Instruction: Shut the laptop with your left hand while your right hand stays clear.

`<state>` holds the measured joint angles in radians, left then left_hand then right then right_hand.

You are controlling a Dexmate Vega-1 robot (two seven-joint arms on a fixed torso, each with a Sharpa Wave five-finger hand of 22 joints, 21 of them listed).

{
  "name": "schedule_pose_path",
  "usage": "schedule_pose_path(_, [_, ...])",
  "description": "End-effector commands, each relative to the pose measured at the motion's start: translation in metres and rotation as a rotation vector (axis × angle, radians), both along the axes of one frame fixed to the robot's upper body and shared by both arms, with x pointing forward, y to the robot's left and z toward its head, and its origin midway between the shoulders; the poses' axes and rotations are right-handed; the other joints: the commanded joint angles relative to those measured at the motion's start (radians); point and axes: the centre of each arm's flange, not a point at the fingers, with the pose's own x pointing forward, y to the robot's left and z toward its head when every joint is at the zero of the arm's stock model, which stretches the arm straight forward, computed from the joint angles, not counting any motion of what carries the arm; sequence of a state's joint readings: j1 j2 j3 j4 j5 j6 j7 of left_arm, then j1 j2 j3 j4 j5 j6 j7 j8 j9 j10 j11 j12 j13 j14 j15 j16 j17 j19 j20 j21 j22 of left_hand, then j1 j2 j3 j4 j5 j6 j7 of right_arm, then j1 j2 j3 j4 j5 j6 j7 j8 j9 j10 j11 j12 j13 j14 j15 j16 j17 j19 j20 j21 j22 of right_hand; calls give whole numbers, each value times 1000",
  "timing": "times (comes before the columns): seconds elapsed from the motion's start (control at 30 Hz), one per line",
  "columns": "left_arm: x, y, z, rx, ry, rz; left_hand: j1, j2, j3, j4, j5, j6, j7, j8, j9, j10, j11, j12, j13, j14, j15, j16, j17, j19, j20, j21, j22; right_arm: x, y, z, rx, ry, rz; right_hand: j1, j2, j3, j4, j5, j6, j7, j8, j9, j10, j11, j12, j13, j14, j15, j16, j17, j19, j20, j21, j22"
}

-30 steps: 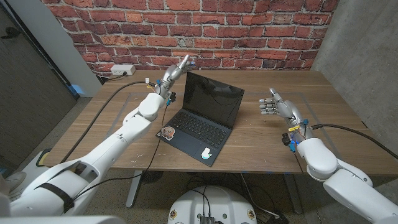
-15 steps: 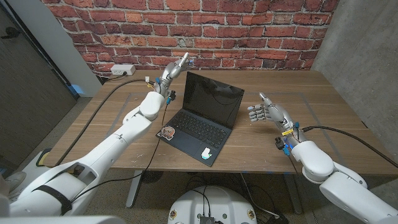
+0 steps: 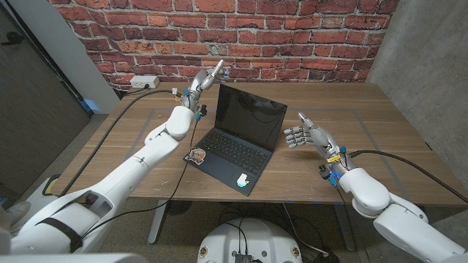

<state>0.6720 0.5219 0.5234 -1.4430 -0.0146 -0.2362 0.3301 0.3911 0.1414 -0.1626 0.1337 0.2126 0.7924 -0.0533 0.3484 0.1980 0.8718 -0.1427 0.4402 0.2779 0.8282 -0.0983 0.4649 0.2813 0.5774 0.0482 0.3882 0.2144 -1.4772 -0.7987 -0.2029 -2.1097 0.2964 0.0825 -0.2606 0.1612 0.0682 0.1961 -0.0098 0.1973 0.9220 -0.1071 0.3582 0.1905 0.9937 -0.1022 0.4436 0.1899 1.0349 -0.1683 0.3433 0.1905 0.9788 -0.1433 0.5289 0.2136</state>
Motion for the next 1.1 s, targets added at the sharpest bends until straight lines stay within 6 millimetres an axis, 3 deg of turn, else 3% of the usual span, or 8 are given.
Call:
schedule_pose_path(0.03, [-8, -1, 1, 2, -66, 33, 15, 5, -4, 0, -4, 51, 7, 13, 1, 59, 8, 24, 14, 72, -102, 35, 14, 32, -30, 33, 20, 0, 7, -5, -7, 18, 33, 2, 0, 3, -4, 4, 2, -4, -8, 3, 2, -2, -4, 4, 18, -55, -1, 3, 12, -69, 7, -1])
schedule_pose_path(0.27, [-14, -2, -1, -5, -93, 30, 33, 6, -3, -4, -4, 130, 35, 19, 1, 167, 0, 72, 40, 177, -111, 89, 41, 66, -58, 82, 56, -3, 7, -5, -5, 7, 20, 2, 0, 3, -4, 3, 3, -3, -12, 3, 1, -2, -10, 3, 28, -55, -5, 3, 23, -69, 12, -3])
schedule_pose_path(0.63, [-20, -4, -4, 7, -100, 33, 53, 6, 2, -12, -4, 145, 41, 11, 0, 171, 8, 80, 55, 220, -119, 120, 64, 79, -69, 104, 74, -11, 10, -9, -10, 10, 20, 5, 8, 7, -2, 5, 14, -5, -26, 3, 18, -4, -23, 2, 111, -58, 13, 20, 72, -72, 41, 1])
schedule_pose_path(0.77, [-21, -3, -3, 38, -115, 65, 55, 1, -3, -9, -6, 105, 29, -20, 1, 105, 1, 52, 64, 150, -114, 104, 86, 38, -65, 106, 88, -13, 8, -11, -8, 15, 16, 5, 7, 7, -3, 5, 14, -4, -28, 3, 17, -4, -25, 2, 115, -58, 13, 21, 74, -72, 43, 3])
schedule_pose_path(0.83, [-21, -2, -3, 50, -120, 69, 47, -2, -15, 0, -8, 62, 2, -49, 3, 38, 5, -11, 36, -26, -111, 26, 84, -85, -37, 64, 71, -14, 8, -11, -7, 16, 15, 5, 7, 7, -3, 5, 15, -3, -28, 3, 16, -4, -26, 2, 116, -58, 13, 22, 75, -72, 44, 4])
schedule_pose_path(0.9, [-21, -2, -2, 52, -121, 65, 42, -3, -24, 4, -8, 56, 0, -58, 5, 36, 4, -25, 15, -150, -105, -68, 46, -161, -17, 30, 47, -15, 8, -11, -11, 13, 14, 5, 6, 7, -3, 5, 15, -3, -29, 3, 16, -4, -26, 2, 117, -58, 13, 23, 75, -72, 45, 4])
schedule_pose_path(1.0, [-20, -2, -1, 62, -125, 62, 41, -5, -30, 4, -8, 47, -5, -64, 6, 3, 12, -53, -4, -231, -99, -137, 11, -197, -6, 7, 22, -15, 9, -11, -11, 14, 16, 6, 5, 7, -4, 4, 16, -2, -29, 3, 15, -4, -28, 2, 119, -58, 13, 24, 74, -72, 46, 6])
schedule_pose_path(1.1, [-17, -3, -2, 80, -114, 67, 42, -5, -32, 4, -8, 41, -9, -67, 6, -2, 11, -59, -8, -243, -99, -149, 2, -209, 1, 0, 16, -16, 9, -10, -11, 13, 14, 5, 4, 6, -4, 4, 16, -1, -31, 3, 15, -2, -29, 2, 120, -58, 13, 24, 74, -72, 47, 7])
